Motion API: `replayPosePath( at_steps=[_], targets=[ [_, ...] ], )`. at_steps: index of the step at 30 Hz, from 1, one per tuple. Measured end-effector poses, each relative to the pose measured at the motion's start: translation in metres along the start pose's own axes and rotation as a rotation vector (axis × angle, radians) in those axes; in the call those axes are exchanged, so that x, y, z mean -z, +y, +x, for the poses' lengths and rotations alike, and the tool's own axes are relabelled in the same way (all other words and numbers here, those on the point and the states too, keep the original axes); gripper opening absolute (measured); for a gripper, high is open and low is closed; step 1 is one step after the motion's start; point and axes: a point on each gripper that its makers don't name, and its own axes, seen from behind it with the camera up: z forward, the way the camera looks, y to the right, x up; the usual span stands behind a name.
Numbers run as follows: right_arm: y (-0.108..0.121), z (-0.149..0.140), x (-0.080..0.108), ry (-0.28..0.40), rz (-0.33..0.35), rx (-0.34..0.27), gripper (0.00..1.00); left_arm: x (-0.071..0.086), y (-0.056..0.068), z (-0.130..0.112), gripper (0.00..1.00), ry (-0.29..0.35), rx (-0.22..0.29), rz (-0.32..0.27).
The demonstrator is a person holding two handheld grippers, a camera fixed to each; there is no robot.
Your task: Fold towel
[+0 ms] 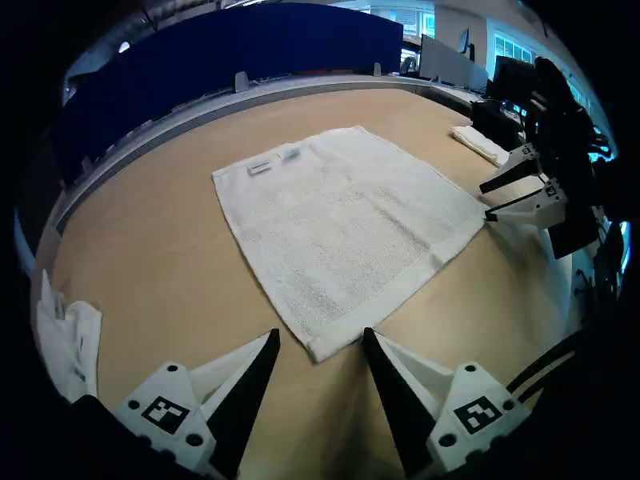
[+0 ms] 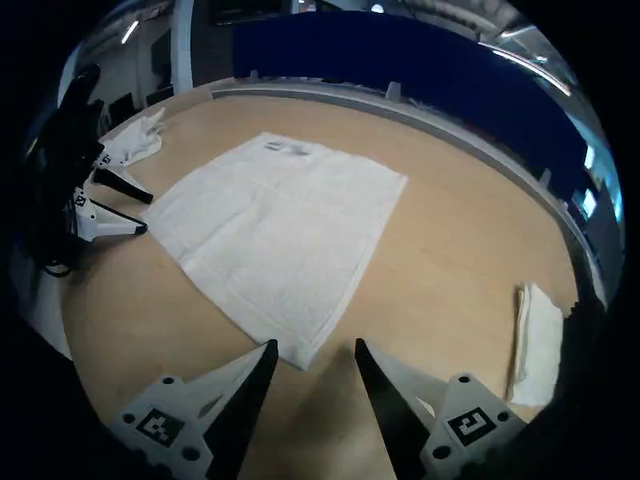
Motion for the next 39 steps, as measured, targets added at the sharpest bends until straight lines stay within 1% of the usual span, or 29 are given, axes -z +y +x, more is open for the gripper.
replayPosePath(
  at_steps=[2, 4, 10, 20, 22, 24, 28, 32, 39],
  targets=[
    [-0.001, -0.001, 0.0, -0.002, 0.005, 0.003, 0.71, 0.0, 0.0, 0.0, 0.76, 0.0, -0.002, 0.0],
    [-0.003, -0.002, 0.0, -0.005, 0.012, 0.005, 0.67, 0.0, 0.0, 0.0, 0.73, -0.001, -0.001, -0.001],
    [-0.009, -0.004, -0.001, -0.007, 0.034, -0.003, 0.52, 0.0, 0.001, -0.001, 0.67, -0.006, 0.007, 0.003],
    [-0.016, -0.004, -0.003, -0.008, 0.054, -0.006, 0.31, 0.002, 0.001, -0.004, 0.45, -0.015, 0.013, 0.008],
    [-0.016, -0.004, -0.003, -0.01, 0.052, -0.01, 0.27, 0.003, 0.001, -0.004, 0.38, -0.018, 0.013, 0.01],
    [-0.016, -0.003, -0.004, -0.011, 0.05, -0.013, 0.23, 0.004, 0.0, -0.005, 0.34, -0.022, 0.014, 0.012],
    [-0.015, -0.003, -0.004, -0.014, 0.047, -0.013, 0.2, 0.006, 0.0, -0.006, 0.25, -0.028, 0.018, 0.019],
    [-0.018, -0.001, -0.003, -0.014, 0.058, -0.017, 0.17, 0.007, -0.003, -0.006, 0.13, -0.033, 0.027, 0.033],
    [-0.018, 0.006, 0.001, -0.007, 0.059, -0.026, 0.16, 0.01, -0.003, -0.006, 0.11, -0.033, 0.027, 0.041]
  ],
)
